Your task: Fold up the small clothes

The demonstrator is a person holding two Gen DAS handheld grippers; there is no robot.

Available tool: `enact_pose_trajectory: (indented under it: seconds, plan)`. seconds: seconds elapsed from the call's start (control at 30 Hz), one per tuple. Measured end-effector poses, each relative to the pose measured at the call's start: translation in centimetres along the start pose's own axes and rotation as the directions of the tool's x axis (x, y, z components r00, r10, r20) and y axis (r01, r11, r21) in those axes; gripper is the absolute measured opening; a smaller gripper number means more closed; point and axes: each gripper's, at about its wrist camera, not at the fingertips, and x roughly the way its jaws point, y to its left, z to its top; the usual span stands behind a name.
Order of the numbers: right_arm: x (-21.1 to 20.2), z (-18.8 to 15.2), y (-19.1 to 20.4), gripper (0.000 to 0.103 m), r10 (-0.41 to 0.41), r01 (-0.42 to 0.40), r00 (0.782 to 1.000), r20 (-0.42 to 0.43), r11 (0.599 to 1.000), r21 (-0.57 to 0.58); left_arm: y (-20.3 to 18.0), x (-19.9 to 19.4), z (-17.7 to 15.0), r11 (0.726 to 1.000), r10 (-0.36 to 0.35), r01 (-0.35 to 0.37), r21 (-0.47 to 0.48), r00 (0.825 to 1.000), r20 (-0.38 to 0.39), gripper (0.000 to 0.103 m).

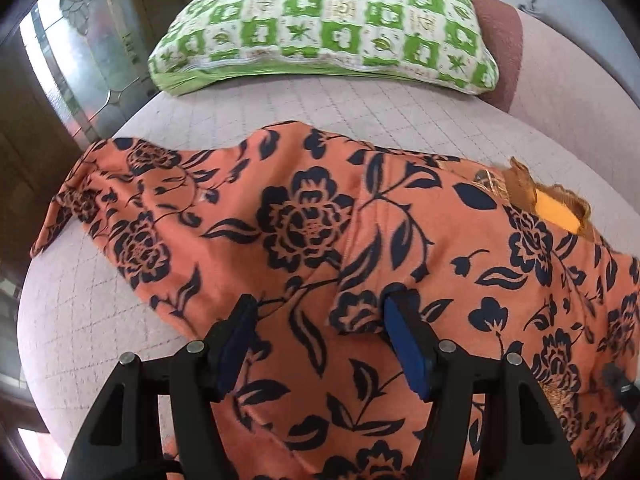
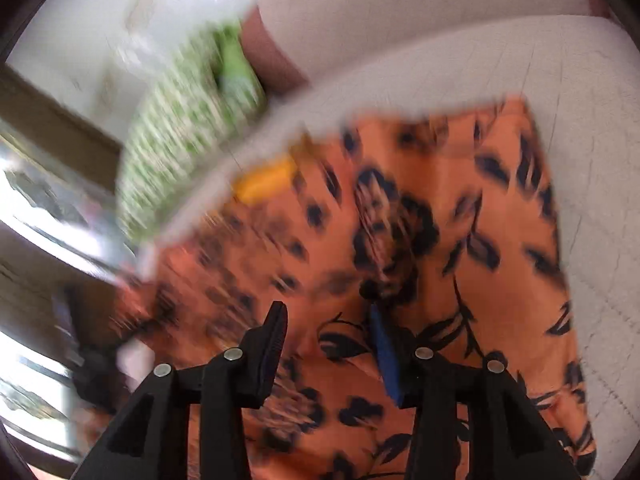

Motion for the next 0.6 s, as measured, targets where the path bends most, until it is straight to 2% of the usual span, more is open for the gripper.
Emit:
enact_pose_trajectory:
  seconds: [0.07, 0.17, 0.23, 0.27, 0.37, 0.47, 0.53, 0.6]
  plan:
    - [-0.5, 0.0, 0.5, 0.045, -0.014, 0.014, 0.999, 0.033, 1.000, -0.014, 1.0, -0.8, 0.0, 1.000, -0.013, 0.013, -0.025, 1.000, 0.007, 0.067]
    - [-2.1, -0.3, 1.4, 0.045, 0.038, -0.037, 0.994, 0.098, 0.999, -0.014, 4.4, -2.5, 0.4, 0.994, -0.020, 0.025, -0.103, 0.999, 0.041, 0.067]
    - [-2.4, -0.7, 1.8, 0.045, 0.023, -0.018, 0.993, 0.117, 0.999, -0.041, 7.8, -3.5, 0.3, 0.981, 0.002, 0.010, -0.195, 0.998, 0.062, 0.077]
    - [-2.6, -0.9, 1.8, 0.045, 0.015, -0.009, 0.992, 0.126, 0.999, -0.047, 9.9, -3.7, 0.3, 0.966, 0.024, -0.006, -0.257, 0.997, 0.067, 0.085]
    - [-3.6, -1.4, 1.6, 0.045, -0.008, 0.018, 0.989, 0.150, 0.998, -0.064, 15.8, -3.3, 0.8, 0.921, 0.088, -0.063, -0.385, 0.995, 0.048, 0.085]
    - [-2.8, -1.4, 2.8, 0.045, -0.026, 0.042, 0.985, 0.173, 0.995, -0.094, 22.0, -2.0, 1.3, 0.887, 0.126, -0.116, -0.447, 0.992, -0.008, 0.085]
    - [-2.9, -1.3, 3.0, 0.045, -0.026, 0.046, 0.983, 0.184, 0.993, -0.105, 26.0, -1.6, 1.4, 0.862, 0.158, -0.147, -0.485, 0.987, -0.017, 0.085]
    - [-2.2, -1.1, 3.6, 0.045, -0.027, 0.048, 0.982, 0.189, 0.993, -0.109, 29.6, -1.2, 1.3, 0.843, 0.158, -0.144, -0.518, 0.987, -0.017, 0.085]
